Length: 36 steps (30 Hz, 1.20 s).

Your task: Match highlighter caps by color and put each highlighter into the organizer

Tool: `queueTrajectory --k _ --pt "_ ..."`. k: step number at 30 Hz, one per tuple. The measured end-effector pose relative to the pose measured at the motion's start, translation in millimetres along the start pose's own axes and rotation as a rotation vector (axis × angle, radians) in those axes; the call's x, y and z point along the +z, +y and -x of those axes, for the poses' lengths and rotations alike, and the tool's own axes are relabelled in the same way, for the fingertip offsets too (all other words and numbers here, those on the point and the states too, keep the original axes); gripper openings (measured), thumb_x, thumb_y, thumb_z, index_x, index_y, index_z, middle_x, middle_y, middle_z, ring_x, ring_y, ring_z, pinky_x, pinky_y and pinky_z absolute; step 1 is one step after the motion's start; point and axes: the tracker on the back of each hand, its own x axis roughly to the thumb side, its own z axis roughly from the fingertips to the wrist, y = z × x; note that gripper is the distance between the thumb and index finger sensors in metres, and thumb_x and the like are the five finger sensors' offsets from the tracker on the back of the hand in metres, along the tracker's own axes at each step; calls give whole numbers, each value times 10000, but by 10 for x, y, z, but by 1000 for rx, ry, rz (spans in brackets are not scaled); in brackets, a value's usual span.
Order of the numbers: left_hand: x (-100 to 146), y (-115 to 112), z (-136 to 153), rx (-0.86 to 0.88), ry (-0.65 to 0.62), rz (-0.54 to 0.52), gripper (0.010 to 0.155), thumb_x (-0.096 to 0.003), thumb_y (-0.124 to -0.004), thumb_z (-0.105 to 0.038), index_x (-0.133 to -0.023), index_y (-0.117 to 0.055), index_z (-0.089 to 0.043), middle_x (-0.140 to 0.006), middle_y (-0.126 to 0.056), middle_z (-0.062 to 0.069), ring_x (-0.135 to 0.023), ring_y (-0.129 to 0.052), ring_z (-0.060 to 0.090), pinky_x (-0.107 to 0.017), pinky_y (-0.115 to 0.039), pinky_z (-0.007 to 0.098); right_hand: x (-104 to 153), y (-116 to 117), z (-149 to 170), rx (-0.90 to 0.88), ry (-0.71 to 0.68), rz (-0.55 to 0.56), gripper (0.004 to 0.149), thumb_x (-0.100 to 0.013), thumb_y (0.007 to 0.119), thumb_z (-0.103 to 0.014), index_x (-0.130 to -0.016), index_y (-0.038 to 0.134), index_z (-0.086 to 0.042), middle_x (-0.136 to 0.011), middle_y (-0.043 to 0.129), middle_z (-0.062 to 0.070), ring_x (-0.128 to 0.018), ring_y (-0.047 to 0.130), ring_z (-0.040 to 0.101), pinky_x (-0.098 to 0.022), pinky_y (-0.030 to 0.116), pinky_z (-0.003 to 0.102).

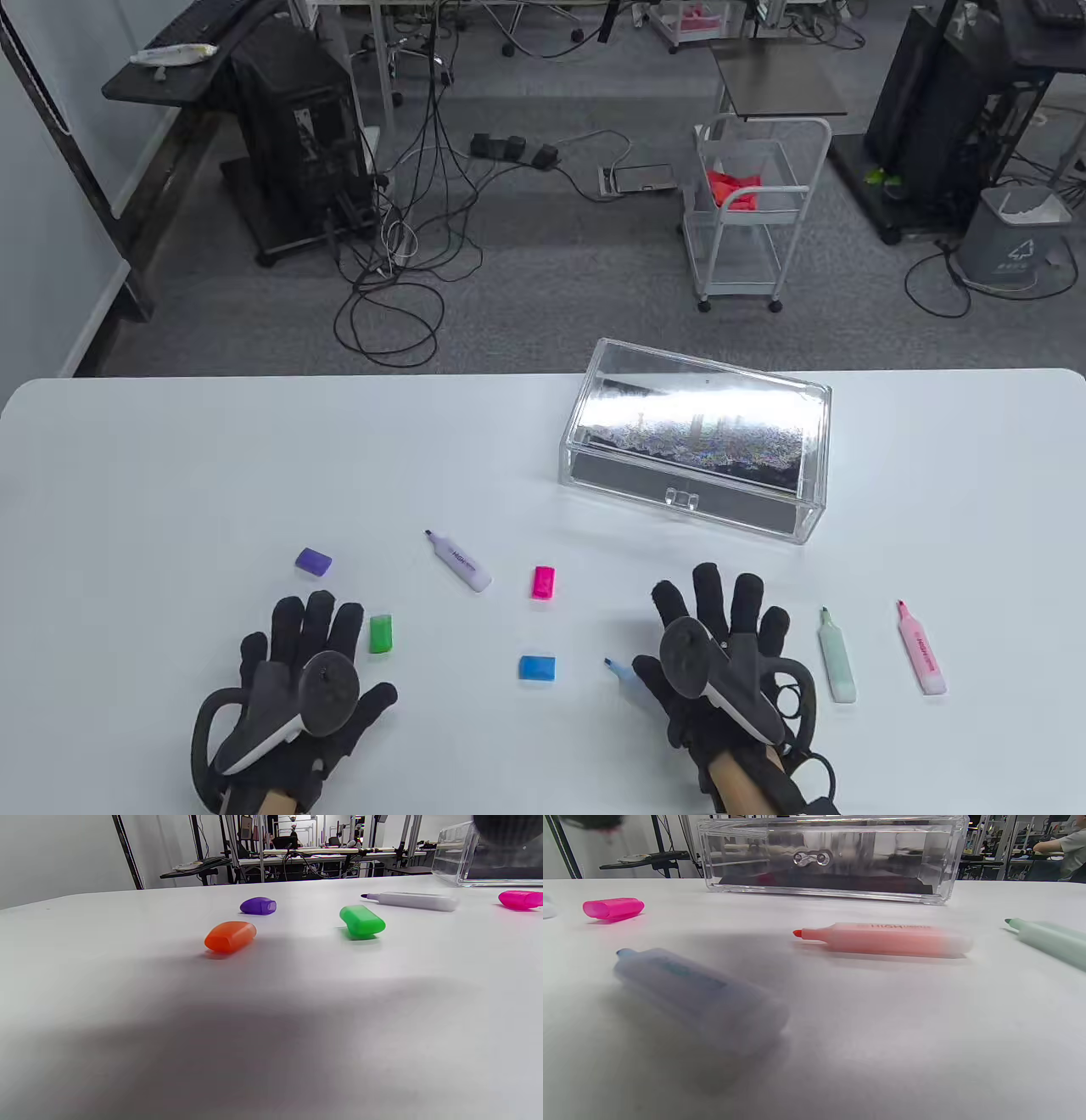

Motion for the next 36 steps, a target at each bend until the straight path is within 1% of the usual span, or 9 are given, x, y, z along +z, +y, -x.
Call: queueTrajectory --k 6,9,10,11,12,16,23,28,36 --pt "1 8 12 -5 13 6 936 -580 -482 -788 -1196 18 -290 -1246 85 37 -1192 30 434 -796 -165 700 7 -33 26 -51 -1 -2 795 -376 679 -630 -1043 301 -418 -1135 67 6 -1023 25 402 -680 131 706" --pt "7 16 45 1 28 4 935 -580 -483 -787 -1196 15 -290 -1246 84 36 -1191 29 432 -795 -165 700 17 -133 73 -146 -2 47 765 -388 691 -605 -1053 421 -341 -1155 300 71 -1044 294 423 -698 233 702" --pt "8 18 54 2 31 3 936 -580 -483 -787 -1196 15 -288 -1246 84 36 -1191 29 433 -795 -164 699 5 -169 100 -194 1 64 753 -393 698 -594 -1051 472 -306 -1138 425 107 -1014 448 425 -707 327 684" --pt "8 21 65 6 36 2 937 -581 -483 -786 -1196 16 -287 -1246 84 38 -1191 29 432 -795 -164 699 -16 -198 133 -237 15 62 744 -400 701 -589 -1049 493 -289 -1124 478 120 -984 531 420 -703 386 673" --pt "9 22 72 9 40 1 937 -580 -484 -786 -1196 16 -287 -1246 83 36 -1191 27 432 -795 -163 700 -59 -232 180 -304 43 69 728 -407 713 -571 -1038 546 -247 -1086 577 149 -918 661 406 -685 476 661" --pt "14 25 87 11 52 -1 935 -581 -485 -784 -1196 13 -286 -1245 82 37 -1191 27 431 -797 -164 698 -293 -338 366 -451 175 120 691 -408 748 -524 -977 683 -138 -942 795 206 -721 861 402 -586 648 636" --pt "15 15 93 12 80 4 934 -582 -486 -781 -1197 9 -280 -1246 79 39 -1190 23 432 -796 -165 697 -780 -409 589 -568 360 108 655 -414 752 -510 -927 750 -103 -815 911 206 -569 948 355 -489 736 602" --pt "31 9 98 11 106 6 936 -580 -486 -781 -1198 7 -280 -1247 76 39 -1192 20 431 -798 -168 696 -1177 -243 684 -669 460 17 649 -416 756 -503 -918 758 -92 -785 929 207 -534 954 346 -464 747 593" --pt "38 -2 145 25 132 11 937 -580 -487 -780 -1196 8 -276 -1243 81 39 -1191 21 430 -800 -172 694 -1553 -2 681 -797 531 -73 645 -418 765 -493 -905 770 -70 -745 947 219 -493 960 338 -435 759 585"
